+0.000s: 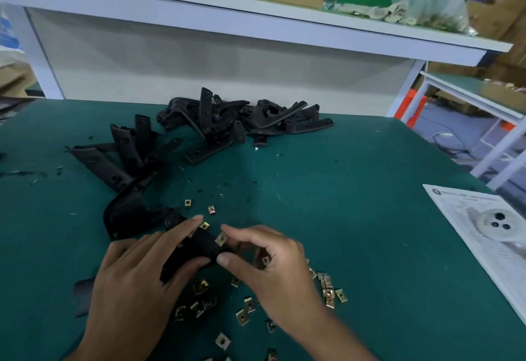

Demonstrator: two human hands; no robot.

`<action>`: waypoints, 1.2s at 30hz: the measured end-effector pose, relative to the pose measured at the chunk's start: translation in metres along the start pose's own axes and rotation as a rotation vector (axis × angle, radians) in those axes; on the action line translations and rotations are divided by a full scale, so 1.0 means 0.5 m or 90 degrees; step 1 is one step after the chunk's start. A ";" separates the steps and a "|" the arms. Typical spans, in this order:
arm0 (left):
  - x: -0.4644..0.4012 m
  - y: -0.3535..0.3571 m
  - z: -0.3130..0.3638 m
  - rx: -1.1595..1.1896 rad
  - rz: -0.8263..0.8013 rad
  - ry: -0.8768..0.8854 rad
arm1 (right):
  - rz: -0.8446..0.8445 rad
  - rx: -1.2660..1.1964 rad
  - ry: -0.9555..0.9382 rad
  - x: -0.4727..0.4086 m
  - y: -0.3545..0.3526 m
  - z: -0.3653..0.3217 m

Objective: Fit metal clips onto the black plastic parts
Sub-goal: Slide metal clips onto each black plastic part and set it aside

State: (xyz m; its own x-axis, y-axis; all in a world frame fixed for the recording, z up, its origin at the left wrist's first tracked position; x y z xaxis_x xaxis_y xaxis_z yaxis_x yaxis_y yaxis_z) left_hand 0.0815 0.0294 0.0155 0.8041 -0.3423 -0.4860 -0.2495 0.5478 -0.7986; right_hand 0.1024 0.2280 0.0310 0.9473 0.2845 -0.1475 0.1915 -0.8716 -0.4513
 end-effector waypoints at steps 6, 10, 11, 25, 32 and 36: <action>-0.001 -0.010 0.011 0.027 0.009 -0.014 | 0.064 0.086 -0.078 0.008 0.002 0.001; 0.001 -0.019 0.012 0.044 0.013 -0.003 | 0.001 0.069 -0.068 0.004 0.001 -0.003; 0.002 -0.019 0.011 0.045 0.014 -0.001 | -0.013 0.060 -0.064 0.003 0.003 -0.003; 0.010 -0.016 0.023 0.145 -0.038 -0.108 | 0.044 0.078 -0.039 0.003 0.002 -0.008; 0.001 -0.026 0.017 0.299 -0.069 -0.110 | -0.042 0.116 -0.018 -0.005 -0.009 -0.001; 0.004 -0.025 0.022 0.397 -0.108 -0.154 | -0.101 0.118 -0.013 -0.006 -0.025 0.003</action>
State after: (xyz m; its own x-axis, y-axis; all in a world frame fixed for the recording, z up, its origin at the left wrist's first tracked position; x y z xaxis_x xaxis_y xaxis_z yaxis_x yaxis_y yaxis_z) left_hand 0.0919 0.0304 0.0283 0.9203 -0.3220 -0.2224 0.1892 0.8636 -0.4674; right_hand 0.0969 0.2389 0.0356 0.9033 0.4214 -0.0796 0.2845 -0.7278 -0.6240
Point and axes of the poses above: each hand's wrist, its own x-axis away from the middle knuckle, its own y-axis out of the palm, z = x × y, the point moved 2 cm from there along -x, towards the middle knuckle, and after that the axes turned 15 degrees about -z, right-handed, at the moved point
